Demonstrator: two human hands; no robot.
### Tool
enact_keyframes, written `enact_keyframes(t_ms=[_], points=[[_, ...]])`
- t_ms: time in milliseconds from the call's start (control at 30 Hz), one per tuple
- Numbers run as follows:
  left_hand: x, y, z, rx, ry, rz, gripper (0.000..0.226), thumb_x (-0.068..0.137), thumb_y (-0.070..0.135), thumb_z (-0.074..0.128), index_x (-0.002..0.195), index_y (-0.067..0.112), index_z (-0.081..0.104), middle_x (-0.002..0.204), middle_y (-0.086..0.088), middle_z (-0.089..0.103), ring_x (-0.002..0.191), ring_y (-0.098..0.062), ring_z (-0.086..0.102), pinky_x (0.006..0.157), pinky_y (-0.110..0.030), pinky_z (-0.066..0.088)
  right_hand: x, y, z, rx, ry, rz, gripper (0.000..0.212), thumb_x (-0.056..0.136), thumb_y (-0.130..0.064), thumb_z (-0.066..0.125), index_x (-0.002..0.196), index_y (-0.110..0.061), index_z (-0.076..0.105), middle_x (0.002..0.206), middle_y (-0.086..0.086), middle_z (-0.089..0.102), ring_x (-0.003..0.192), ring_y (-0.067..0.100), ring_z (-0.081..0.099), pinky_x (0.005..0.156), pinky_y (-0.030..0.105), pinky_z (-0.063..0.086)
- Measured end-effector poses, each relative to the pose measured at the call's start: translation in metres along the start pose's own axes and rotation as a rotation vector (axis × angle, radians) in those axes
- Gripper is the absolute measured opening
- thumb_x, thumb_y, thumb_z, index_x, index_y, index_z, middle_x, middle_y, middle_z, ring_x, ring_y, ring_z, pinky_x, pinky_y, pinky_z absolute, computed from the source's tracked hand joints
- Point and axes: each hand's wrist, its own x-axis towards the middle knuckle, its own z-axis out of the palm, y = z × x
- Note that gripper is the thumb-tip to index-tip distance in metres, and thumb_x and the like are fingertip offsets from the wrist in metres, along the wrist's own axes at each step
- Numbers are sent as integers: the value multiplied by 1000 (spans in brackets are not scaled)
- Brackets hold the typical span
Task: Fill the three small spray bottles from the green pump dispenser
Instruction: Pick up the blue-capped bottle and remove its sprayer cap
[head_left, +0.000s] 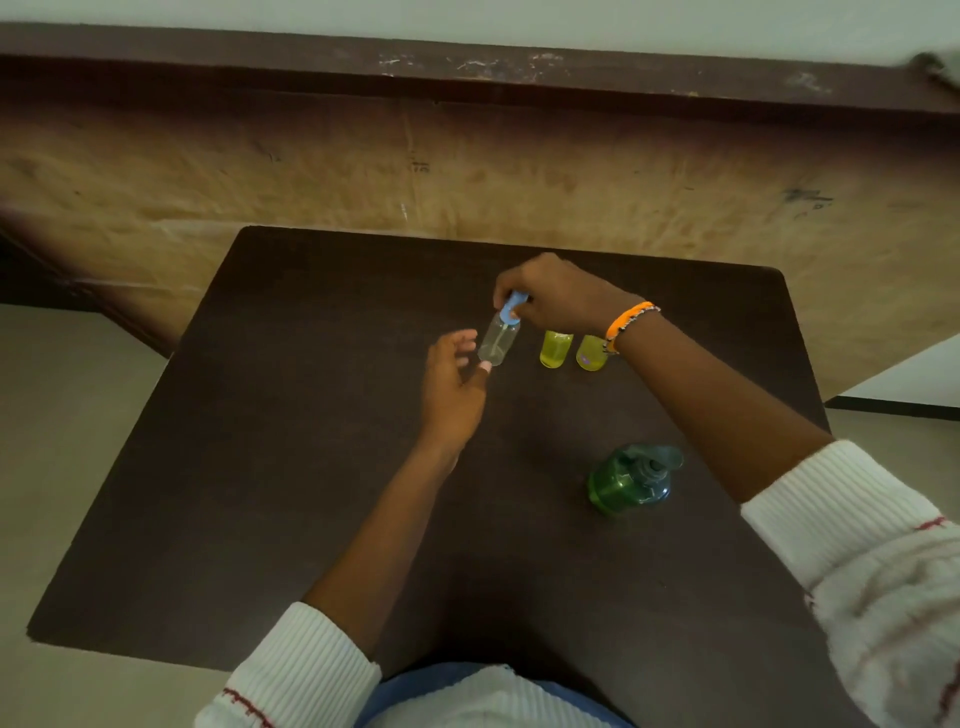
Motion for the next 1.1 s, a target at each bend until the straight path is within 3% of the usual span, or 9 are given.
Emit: enact_keyframes(t_ms=[100, 233, 400, 533, 633, 733, 800, 1000, 1100], points=[[-1, 12, 0, 34, -52, 100, 45, 84, 14, 67, 125, 18, 49, 128, 5, 50, 115, -6, 46, 93, -22, 40, -24, -19, -23, 125, 62, -47, 15, 92, -12, 59, 103, -8, 67, 101, 3, 67, 85, 13, 54, 67, 21, 37], [-13, 33, 0, -82, -126, 157, 34, 83, 10, 68, 115, 11, 58, 105, 2, 64, 89, 3, 61, 80, -28, 50, -59, -41, -36, 229, 197, -20, 13, 95, -16, 59, 100, -8, 66, 89, -1, 61, 74, 11, 51, 62, 11, 34], [-29, 44, 0, -76, -125, 253, 36, 77, 11, 74, 111, 14, 63, 101, 3, 69, 91, -5, 65, 80, -30, 52, -92, -58, -25, 478, 469, 242, 24, 89, -36, 68, 86, -13, 63, 76, 6, 67, 64, 15, 60, 58, 26, 45], [-42, 52, 1, -55, -155, 309, 34, 72, 15, 79, 103, 15, 67, 94, 3, 71, 86, -11, 67, 73, -34, 55, -106, -69, -16, 597, 551, 432, 34, 81, -44, 74, 71, -16, 59, 61, -3, 58, 49, 1, 53, 49, 12, 38], [-50, 60, 0, -135, -289, 287, 22, 76, 15, 76, 95, 25, 68, 89, 4, 72, 82, -14, 69, 77, -40, 57, -114, -71, -21, 619, 538, 452, 35, 83, -37, 73, 65, -15, 53, 59, -2, 50, 51, 2, 44, 50, 14, 33], [-56, 67, -2, -214, -429, 219, 15, 83, 9, 68, 92, 21, 68, 83, -1, 71, 70, -12, 67, 71, -31, 56, -120, -69, -27, 728, 465, 453, 33, 84, -33, 73, 67, -14, 52, 64, 5, 52, 62, 16, 48, 58, 31, 39], [-60, 72, -5, -225, -500, 202, 11, 86, 10, 63, 93, 18, 67, 81, -5, 70, 65, -12, 66, 65, -26, 56, -125, -70, -30, 760, 444, 449, 32, 85, -31, 72, 67, -15, 51, 65, 5, 51, 63, 18, 47, 60, 34, 39], [-74, 75, -10, -483, -777, 41, 34, 93, 36, 44, 101, 9, 63, 70, 0, 65, 51, -9, 58, 57, -26, 55, -149, -79, -47, 942, 283, 205, 21, 93, -23, 62, 77, -11, 55, 57, -1, 53, 50, 2, 46, 53, 14, 38], [-72, 76, -13, -469, -827, 50, 34, 89, 32, 45, 108, 9, 62, 75, 0, 65, 55, -11, 59, 65, -31, 57, -160, -73, -54, 988, 238, 87, 11, 84, -21, 68, 89, -12, 62, 73, 1, 57, 59, 1, 51, 55, 12, 38]])
